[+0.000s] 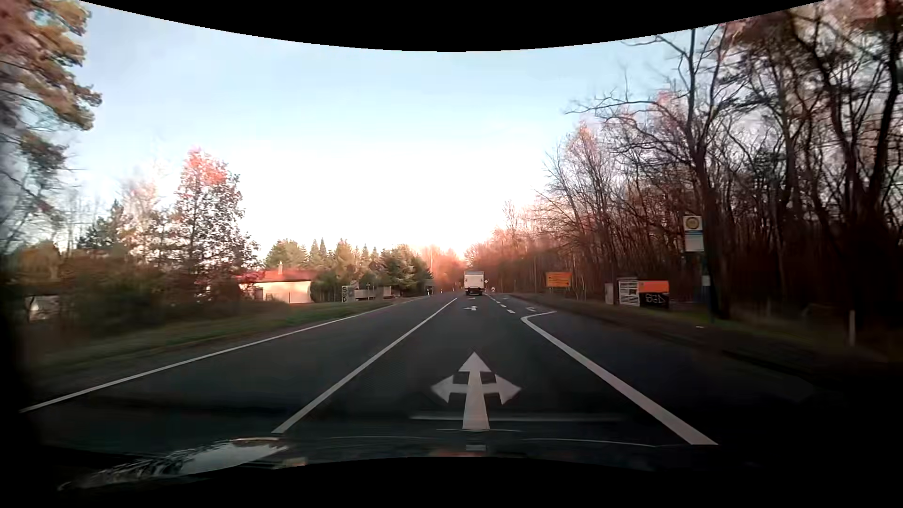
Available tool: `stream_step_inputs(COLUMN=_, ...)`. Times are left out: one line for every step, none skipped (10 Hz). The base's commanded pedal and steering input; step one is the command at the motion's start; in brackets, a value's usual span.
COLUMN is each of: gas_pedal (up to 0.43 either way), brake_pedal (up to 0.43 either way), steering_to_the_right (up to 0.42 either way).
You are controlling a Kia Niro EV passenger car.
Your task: Follow the waypoints while adhering to traffic rules and regulations
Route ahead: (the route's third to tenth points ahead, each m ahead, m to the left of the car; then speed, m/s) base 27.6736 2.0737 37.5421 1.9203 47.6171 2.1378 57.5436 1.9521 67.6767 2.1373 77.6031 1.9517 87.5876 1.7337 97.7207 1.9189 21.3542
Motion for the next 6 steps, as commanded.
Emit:
stream_step_inputs(gas_pedal=0.138, brake_pedal=0.000, steering_to_the_right=-0.003)
stream_step_inputs(gas_pedal=0.150, brake_pedal=0.000, steering_to_the_right=-0.003)
stream_step_inputs(gas_pedal=0.150, brake_pedal=0.000, steering_to_the_right=-0.003)
stream_step_inputs(gas_pedal=0.150, brake_pedal=0.000, steering_to_the_right=-0.003)
stream_step_inputs(gas_pedal=0.157, brake_pedal=0.000, steering_to_the_right=-0.003)
stream_step_inputs(gas_pedal=0.169, brake_pedal=0.000, steering_to_the_right=-0.003)
